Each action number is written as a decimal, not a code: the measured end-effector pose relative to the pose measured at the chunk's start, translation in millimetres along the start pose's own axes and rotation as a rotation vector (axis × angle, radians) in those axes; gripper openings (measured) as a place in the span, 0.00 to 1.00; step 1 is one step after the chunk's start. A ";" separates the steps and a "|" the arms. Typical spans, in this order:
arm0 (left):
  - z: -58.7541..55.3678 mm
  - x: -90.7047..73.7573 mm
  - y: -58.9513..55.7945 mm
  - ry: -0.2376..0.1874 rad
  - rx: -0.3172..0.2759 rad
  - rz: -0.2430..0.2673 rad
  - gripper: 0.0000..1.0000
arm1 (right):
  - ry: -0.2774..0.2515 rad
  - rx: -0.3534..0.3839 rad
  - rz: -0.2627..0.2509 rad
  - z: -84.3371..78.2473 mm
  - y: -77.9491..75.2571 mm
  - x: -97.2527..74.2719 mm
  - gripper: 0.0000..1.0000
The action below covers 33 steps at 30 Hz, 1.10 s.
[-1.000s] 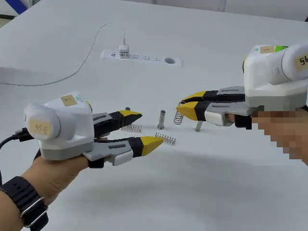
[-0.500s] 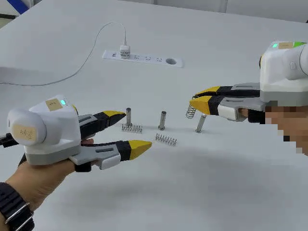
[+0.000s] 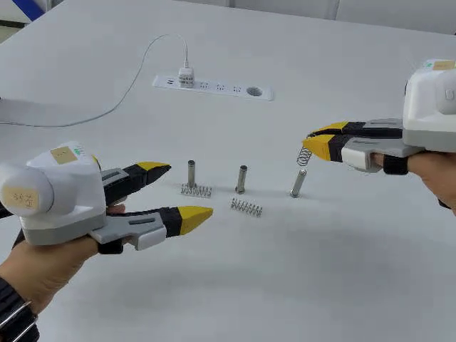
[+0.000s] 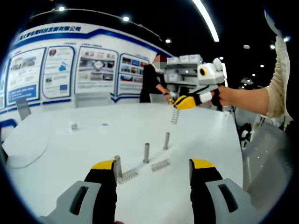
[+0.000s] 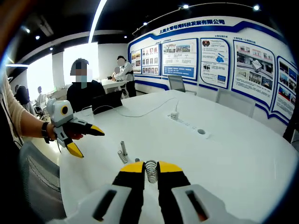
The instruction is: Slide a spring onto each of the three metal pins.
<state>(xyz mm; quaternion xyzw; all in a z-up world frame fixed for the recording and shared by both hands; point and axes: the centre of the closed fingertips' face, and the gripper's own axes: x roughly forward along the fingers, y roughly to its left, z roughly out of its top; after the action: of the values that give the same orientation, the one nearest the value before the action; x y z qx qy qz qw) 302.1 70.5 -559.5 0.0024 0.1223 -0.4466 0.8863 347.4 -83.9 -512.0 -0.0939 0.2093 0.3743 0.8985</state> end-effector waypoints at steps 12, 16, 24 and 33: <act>-0.9 -6.1 7.5 0.002 -0.001 0.023 0.65 | 0.013 0.047 -0.041 -19.6 -19.2 11.7 0.11; -1.8 -7.4 10.0 0.003 -0.004 0.030 0.66 | 0.018 0.054 -0.044 -24.7 -21.0 16.0 0.11; -2.7 -8.2 11.9 0.004 -0.006 0.035 0.67 | 0.024 0.067 -0.055 -30.9 -25.4 18.8 0.11; -4.1 -9.0 13.3 0.009 -0.010 0.040 0.68 | 0.030 0.069 -0.060 -34.7 -27.6 21.4 0.11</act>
<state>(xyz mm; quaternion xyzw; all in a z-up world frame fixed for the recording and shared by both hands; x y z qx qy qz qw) 306.6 86.1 -562.8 0.0025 0.1282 -0.4284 0.8944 370.0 -101.0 -552.3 -0.0746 0.2327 0.3384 0.9087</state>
